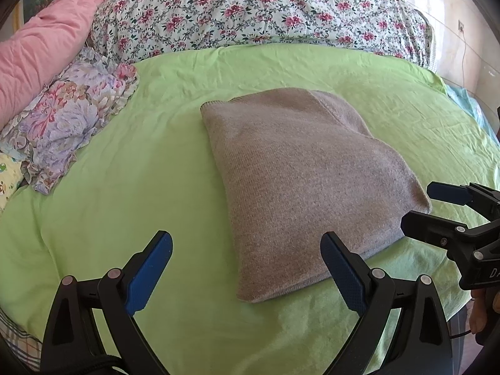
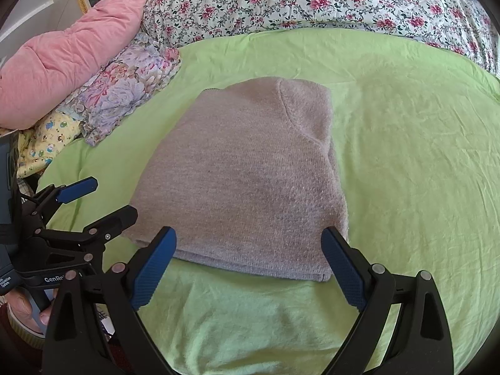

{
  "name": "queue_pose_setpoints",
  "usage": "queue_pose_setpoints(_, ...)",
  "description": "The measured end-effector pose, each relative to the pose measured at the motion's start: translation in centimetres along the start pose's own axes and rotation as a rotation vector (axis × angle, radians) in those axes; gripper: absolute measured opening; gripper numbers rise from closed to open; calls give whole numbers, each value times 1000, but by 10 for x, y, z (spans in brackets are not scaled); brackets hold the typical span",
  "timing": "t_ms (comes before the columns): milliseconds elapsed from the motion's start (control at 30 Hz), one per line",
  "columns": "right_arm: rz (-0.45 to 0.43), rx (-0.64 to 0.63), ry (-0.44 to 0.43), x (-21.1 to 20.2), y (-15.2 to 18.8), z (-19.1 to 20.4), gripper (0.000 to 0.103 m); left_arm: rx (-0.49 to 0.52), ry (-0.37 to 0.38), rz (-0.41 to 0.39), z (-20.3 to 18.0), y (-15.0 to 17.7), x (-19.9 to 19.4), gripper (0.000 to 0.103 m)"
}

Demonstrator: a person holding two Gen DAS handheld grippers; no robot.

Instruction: Fold small clothes

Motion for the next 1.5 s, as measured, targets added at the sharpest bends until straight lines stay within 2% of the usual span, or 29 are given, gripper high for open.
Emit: queue_pose_setpoints(1500, 7, -7, 1, 2, 0, 0, 94, -11, -2, -24, -1, -3, -2, 96)
Point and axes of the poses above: each gripper's, at about its wrist camera, not at the fingertips, and x roughly the way its jaws point, z to its left, y to its underside, the point moved 1 cm from there along x, roughly the way its jaws point, and after that the axes turned 1 degree about -y, right-handed, at the moved point
